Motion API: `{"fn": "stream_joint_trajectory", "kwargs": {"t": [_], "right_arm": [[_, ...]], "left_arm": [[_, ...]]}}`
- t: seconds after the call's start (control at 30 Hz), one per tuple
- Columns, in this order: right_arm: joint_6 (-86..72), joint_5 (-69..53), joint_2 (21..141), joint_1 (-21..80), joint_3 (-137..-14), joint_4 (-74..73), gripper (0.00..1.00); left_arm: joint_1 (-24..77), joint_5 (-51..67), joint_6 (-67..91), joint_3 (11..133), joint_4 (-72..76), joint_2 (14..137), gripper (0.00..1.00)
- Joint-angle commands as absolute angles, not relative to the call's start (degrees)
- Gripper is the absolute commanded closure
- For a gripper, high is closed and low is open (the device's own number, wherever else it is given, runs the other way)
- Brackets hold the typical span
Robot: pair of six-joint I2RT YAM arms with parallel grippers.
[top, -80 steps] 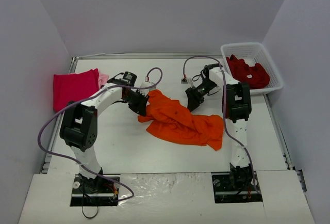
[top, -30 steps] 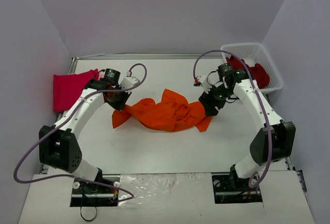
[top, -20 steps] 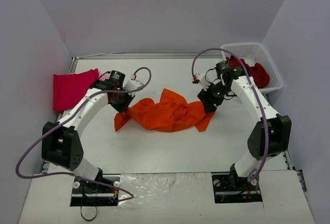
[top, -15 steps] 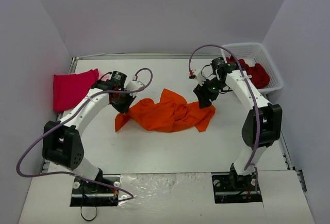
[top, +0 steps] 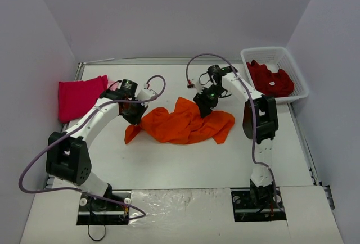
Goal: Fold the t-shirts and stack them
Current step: Flatten out the tshirt
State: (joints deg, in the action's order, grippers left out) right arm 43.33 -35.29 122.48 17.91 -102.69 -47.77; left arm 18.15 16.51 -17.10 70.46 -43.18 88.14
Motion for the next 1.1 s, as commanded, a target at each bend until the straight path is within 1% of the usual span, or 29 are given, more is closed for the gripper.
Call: {"fn": "stream_joint_trajectory", "kwargs": {"t": [0.0,0.27,0.37,0.4,0.47,0.5,0.57,0.6,0.63,0.8,1.07], "right_arm": [[43.24,-35.07,123.57,19.95,-104.41,-50.27,0.50],[43.59,-34.63,126.21,20.39,-104.24,-50.01,0.51],[43.24,-33.75,126.74,20.39,-104.15,-49.49,0.57],[43.16,-33.40,126.65,20.39,-103.98,-49.31,0.61],[42.89,-32.18,126.56,20.30,-103.54,-48.61,0.64],[42.72,-31.82,126.48,20.22,-103.27,-48.17,0.70],[42.28,-30.68,126.04,19.87,-102.13,-47.03,0.78],[41.93,-30.24,125.86,19.78,-101.95,-46.67,0.90],[41.75,-29.80,125.60,19.60,-101.34,-46.32,1.00],[40.70,-26.63,123.41,18.29,-100.99,-45.26,1.00],[39.90,-25.67,109.00,13.28,-99.06,-45.53,1.00]], "left_arm": [[17.58,17.14,-16.52,70.75,-43.15,85.87,0.98],[17.40,17.23,-16.44,70.49,-42.80,86.04,0.98],[17.40,17.23,-16.61,70.05,-42.71,85.96,0.98],[17.32,17.23,-16.61,69.96,-42.63,85.96,0.98],[17.31,17.14,-16.52,69.61,-42.54,85.52,0.98],[17.31,17.14,-16.70,69.52,-42.45,85.43,0.98],[17.23,17.14,-16.70,69.26,-42.36,85.17,0.98],[17.23,17.05,-16.61,69.17,-42.28,85.08,0.98],[17.23,16.96,-16.79,69.08,-42.28,84.82,0.98],[17.14,16.26,-16.70,69.34,-42.36,84.46,0.98],[16.96,16.17,-16.70,69.26,-42.28,82.62,0.98]]}}
